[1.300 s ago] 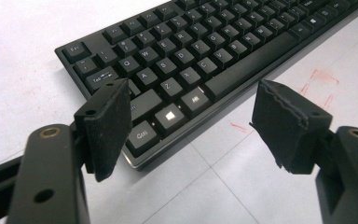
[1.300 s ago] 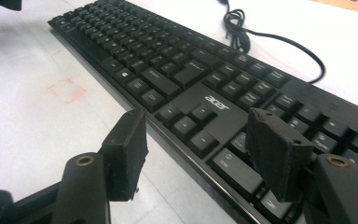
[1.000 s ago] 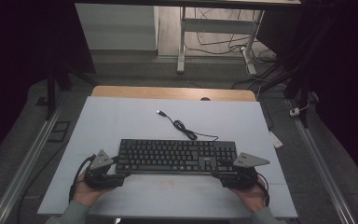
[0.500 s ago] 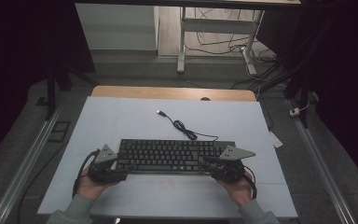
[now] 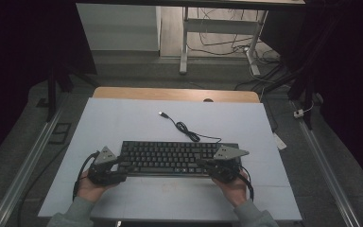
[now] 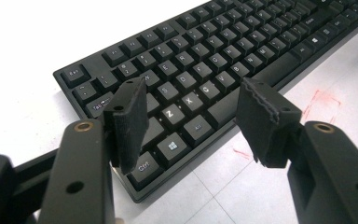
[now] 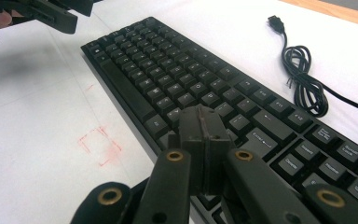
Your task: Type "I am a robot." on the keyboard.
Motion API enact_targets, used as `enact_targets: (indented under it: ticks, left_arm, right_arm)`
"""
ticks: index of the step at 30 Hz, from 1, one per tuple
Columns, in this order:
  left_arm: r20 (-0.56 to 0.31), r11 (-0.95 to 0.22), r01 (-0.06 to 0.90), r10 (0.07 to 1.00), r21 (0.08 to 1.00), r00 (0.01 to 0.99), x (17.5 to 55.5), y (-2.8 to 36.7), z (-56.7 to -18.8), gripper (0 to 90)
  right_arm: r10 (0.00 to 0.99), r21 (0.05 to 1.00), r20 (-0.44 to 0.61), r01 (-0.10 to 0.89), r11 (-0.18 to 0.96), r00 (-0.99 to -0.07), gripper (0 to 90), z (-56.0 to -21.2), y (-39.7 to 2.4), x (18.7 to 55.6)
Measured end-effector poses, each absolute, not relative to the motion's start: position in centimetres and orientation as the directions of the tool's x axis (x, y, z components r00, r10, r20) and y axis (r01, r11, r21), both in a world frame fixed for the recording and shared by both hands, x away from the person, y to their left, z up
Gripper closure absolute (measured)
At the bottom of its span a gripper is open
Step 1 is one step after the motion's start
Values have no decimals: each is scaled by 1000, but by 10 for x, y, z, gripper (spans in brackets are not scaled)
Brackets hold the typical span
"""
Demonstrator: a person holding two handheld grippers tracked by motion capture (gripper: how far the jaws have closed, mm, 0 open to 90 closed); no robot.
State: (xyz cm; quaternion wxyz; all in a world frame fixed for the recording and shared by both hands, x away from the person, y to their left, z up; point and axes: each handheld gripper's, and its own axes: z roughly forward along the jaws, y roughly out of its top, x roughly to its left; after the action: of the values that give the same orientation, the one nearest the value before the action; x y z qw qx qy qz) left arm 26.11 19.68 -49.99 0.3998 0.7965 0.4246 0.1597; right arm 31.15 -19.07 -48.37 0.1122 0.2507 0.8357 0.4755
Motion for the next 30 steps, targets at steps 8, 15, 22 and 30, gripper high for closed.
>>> enact_targets:
  ticks: [8, 15, 22, 30]
  left_arm:
    - [-78, -331, 544, 798, 771, 597, 261, 196, -501, 496]
    - [-78, -323, 546, 806, 773, 587, 262, 199, -503, 636]
    - [-68, -334, 560, 814, 758, 577, 267, 200, -507, 844]
    - [-50, -355, 576, 821, 736, 569, 273, 199, -511, 886]
  right_arm:
    - [530, 854, 51, 312, 416, -846, 895, -483, -182, 316]
    - [532, 853, 59, 319, 412, -845, 895, -485, -169, 325]
    - [528, 847, 64, 326, 420, -847, 895, -490, -158, 330]
    - [525, 834, 70, 339, 436, -848, 895, -494, -144, 338]
